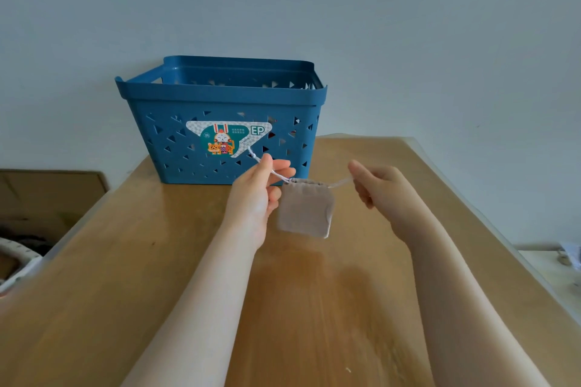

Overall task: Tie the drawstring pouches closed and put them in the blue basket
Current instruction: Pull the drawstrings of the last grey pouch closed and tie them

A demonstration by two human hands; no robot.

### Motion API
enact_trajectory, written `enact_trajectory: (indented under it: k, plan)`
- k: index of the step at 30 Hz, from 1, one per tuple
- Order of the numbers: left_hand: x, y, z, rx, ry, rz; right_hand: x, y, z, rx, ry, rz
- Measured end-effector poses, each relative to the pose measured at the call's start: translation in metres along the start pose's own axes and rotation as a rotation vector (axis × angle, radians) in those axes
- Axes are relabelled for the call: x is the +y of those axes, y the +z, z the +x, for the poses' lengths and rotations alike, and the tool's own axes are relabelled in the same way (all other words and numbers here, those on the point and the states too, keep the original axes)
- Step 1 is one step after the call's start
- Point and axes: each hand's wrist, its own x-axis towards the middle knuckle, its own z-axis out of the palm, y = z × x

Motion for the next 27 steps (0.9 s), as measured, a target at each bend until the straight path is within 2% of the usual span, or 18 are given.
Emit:
enact_trajectory:
  k: [5, 8, 10, 16, 21, 27]
  plan:
    - [0.001, -0.003, -0.003, -0.101, -0.163, -0.3, -0.005, 0.017, -0.003, 0.025, 0.271, 1.164]
    - [-0.002, -0.002, -0.002, -0.109, -0.182, -0.314, -0.007, 0.028, -0.007, -0.015, 0.33, 1.541]
    - [-0.003, -0.002, 0.001, -0.101, -0.188, -0.321, -0.004, 0.034, -0.007, 0.003, 0.334, 1.593]
    - [-0.006, -0.007, 0.009, -0.058, -0.185, -0.329, 0.008, 0.035, -0.002, 0.023, 0.352, 1.542]
    - [-0.008, -0.012, 0.016, 0.093, -0.102, -0.249, 0.013, 0.028, 0.0, 0.073, 0.425, 1.469]
    - [0.0, -0.004, 0.008, 0.012, 0.0, -0.526, 0.011, 0.039, 0.002, 0.07, 0.441, 1.4]
